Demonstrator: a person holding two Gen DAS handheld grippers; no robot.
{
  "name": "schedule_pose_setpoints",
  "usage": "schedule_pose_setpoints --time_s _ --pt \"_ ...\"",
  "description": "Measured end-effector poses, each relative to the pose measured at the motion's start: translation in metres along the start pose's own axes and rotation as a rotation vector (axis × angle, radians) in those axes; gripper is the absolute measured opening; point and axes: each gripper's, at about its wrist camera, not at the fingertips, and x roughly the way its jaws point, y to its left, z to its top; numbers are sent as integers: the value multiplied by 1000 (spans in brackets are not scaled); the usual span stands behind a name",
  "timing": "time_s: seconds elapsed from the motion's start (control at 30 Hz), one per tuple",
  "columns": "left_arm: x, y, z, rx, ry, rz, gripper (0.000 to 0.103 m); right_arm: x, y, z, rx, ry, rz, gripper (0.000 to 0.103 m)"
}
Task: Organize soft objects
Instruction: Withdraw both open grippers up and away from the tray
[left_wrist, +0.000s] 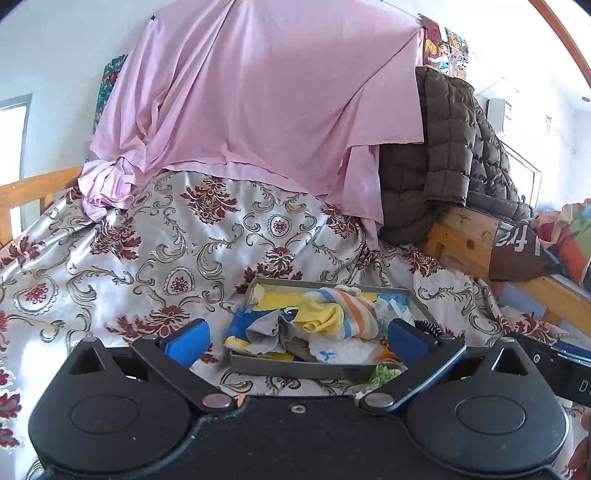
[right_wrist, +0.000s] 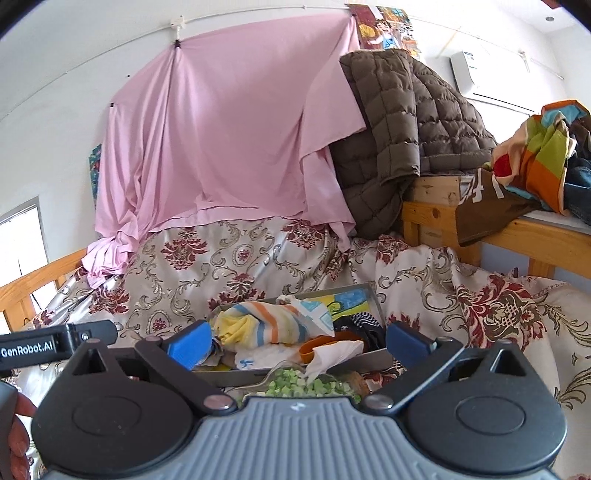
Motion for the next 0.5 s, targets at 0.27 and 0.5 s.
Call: schedule_pose_setpoints --time_s 0.27,0.5 --pt "-19 3 -16 29 -23 32 102 -9 1 -14 10 6 -3 103" --pt "-35 12 -36 16 -10 53 102 -16 6 -31 0 41 -15 103"
